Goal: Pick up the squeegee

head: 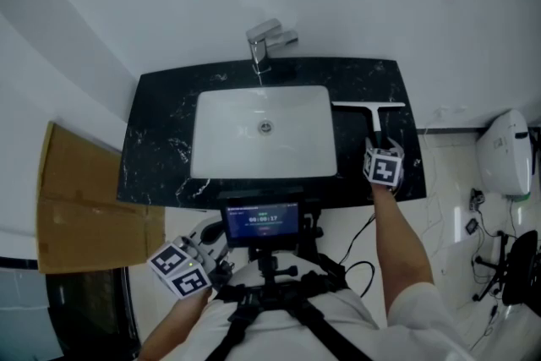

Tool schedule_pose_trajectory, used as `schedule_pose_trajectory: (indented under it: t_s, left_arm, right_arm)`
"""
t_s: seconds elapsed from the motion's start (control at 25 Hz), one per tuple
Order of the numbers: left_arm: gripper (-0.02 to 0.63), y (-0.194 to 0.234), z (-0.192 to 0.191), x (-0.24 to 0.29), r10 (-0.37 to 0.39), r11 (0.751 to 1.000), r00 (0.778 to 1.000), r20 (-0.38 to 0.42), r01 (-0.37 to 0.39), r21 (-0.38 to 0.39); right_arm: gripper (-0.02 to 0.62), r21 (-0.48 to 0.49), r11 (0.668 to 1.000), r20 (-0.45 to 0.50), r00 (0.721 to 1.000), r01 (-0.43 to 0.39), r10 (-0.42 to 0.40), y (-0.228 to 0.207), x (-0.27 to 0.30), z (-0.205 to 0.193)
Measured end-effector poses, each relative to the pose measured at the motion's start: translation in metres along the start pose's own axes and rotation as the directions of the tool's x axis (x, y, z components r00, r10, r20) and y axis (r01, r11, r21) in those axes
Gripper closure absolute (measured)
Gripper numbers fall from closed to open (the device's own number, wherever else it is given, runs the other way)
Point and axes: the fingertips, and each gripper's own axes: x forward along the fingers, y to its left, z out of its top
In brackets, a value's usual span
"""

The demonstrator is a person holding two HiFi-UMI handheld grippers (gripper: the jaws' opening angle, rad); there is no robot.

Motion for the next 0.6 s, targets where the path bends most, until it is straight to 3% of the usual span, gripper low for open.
schedule_pose_trajectory:
  t_s: [0.6]
  left_arm:
    - [0.609, -0.003, -0.003, -0.003, -0.003, 1.000, 1.000, -0.011, 0.003, 0.004]
  right_arm:
    - [0.371, 0.061, 0.998, -0.051, 0.998, -0.024, 0.027, -0.004, 0.004, 0.002]
